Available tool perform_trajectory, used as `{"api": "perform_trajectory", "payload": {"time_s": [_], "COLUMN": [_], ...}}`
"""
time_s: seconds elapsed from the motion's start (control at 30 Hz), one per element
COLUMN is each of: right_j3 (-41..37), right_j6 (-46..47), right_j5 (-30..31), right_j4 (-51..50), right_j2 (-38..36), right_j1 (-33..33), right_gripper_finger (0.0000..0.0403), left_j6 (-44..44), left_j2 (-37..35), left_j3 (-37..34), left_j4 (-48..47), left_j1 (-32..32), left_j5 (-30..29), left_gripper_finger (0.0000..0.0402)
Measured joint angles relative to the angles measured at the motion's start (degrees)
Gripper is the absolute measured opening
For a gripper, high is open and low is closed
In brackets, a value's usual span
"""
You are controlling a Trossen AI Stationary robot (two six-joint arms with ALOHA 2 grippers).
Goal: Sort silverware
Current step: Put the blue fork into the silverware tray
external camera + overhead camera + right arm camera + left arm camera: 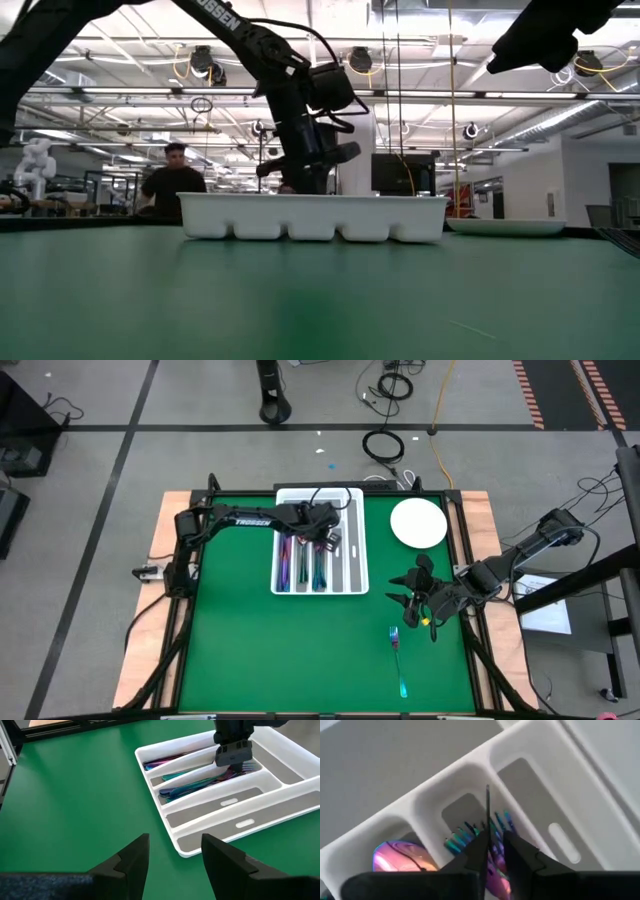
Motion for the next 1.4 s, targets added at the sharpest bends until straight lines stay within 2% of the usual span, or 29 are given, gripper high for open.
{"api": "perform_trajectory", "payload": {"time_s": [0.23, 0.47, 0.73, 0.87, 1.0, 1.1, 1.27, 1.4], "right_j3": [0.00, 0.00, 0.00, 0.00, 0.00, 0.00, 0.00, 0.00], "right_j6": [-0.20, -0.06, 0.98, 1.01, 1.98, 3.45, 7.00, 10.07], "right_j5": [-0.06, -0.09, -0.37, -1.88, -3.32, -3.34, -3.35, -3.34], "right_j4": [-0.04, -0.35, -0.79, -0.87, -1.57, -3.19, -6.15, -6.98], "right_j2": [0.00, 0.00, 0.00, 0.01, 0.02, 0.04, 0.04, 0.35], "right_j1": [0.00, 0.00, 0.02, 0.07, 0.16, 0.69, 2.42, 4.47], "right_gripper_finger": [0.0169, 0.0169, 0.0169, 0.0169, 0.0169, 0.0169, 0.0169, 0.0169], "left_j6": [1.15, 2.65, 2.88, 1.62, 0.89, -0.11, -1.06, -4.16], "left_j2": [-0.07, -0.46, -1.20, -1.86, -1.86, -1.86, -1.84, -3.27], "left_j3": [2.57, 5.98, 8.05, 8.06, 8.06, 7.80, 6.50, 3.10], "left_j4": [-0.35, -4.82, -8.80, -7.50, -5.66, -6.85, -9.73, -7.17], "left_j1": [0.02, 0.16, 2.82, 4.31, 4.72, 3.80, 1.66, -0.07], "left_j5": [-0.18, -0.49, 2.81, 6.23, 13.16, 14.78, 14.05, 9.41], "left_gripper_finger": [0.0008, 0.0004, 0.0002, 0.0001, 0.0001, 0.0001, 0.0000, 0.0000]}}
